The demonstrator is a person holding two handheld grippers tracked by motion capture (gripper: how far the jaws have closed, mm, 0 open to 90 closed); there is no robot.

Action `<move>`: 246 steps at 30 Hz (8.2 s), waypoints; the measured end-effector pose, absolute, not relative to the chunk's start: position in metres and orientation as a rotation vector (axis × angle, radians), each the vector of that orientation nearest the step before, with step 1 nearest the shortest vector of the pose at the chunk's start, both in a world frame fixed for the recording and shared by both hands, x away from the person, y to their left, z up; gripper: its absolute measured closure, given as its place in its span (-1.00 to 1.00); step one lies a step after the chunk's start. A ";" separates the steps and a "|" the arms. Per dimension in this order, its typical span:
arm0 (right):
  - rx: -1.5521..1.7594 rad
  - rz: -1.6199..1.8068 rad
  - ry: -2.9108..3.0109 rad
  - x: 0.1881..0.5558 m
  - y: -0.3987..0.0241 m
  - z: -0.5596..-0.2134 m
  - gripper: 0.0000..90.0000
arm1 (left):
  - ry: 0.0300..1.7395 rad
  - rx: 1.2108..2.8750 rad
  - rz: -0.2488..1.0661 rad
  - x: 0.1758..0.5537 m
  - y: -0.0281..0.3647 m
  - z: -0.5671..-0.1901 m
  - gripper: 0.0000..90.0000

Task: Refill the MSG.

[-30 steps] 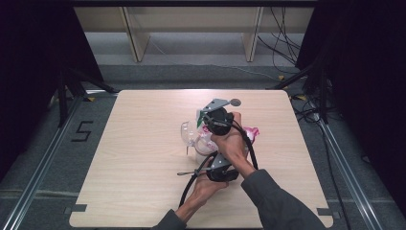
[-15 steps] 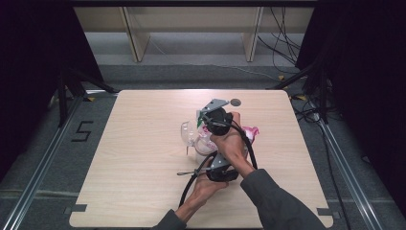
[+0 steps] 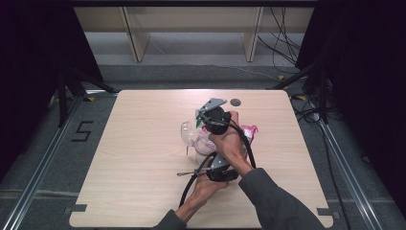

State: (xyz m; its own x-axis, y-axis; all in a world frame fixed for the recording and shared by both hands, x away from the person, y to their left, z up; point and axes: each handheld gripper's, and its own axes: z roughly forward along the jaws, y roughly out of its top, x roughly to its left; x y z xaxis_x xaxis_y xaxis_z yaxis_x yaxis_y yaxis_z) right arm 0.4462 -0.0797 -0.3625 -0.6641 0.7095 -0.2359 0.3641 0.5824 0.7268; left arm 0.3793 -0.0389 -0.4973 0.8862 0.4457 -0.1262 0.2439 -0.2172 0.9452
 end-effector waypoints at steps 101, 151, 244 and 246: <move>0.797 0.864 2.299 0.449 -0.067 -0.359 1.00 | 0.502 1.760 0.219 0.385 -0.032 -0.495 0.66; 0.797 0.869 2.299 0.451 -0.067 -0.361 1.00 | 0.489 1.757 0.204 0.385 -0.029 -0.493 0.66; 0.773 0.806 2.327 0.449 -0.052 -0.361 1.00 | 0.490 1.715 0.176 0.390 -0.028 -0.490 0.66; 0.766 0.808 2.327 0.449 -0.054 -0.360 1.00 | 0.489 1.717 0.177 0.390 -0.029 -0.490 0.66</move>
State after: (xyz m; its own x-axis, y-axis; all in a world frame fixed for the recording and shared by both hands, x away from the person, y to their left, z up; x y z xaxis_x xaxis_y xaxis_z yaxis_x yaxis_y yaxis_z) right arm 0.4492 -0.0541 -0.3602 -0.6834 0.6614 -0.3090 0.3278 0.6562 0.6797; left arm 0.3898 -0.0286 -0.4897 0.8973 0.4149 -0.1507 0.2227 -0.1307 0.9661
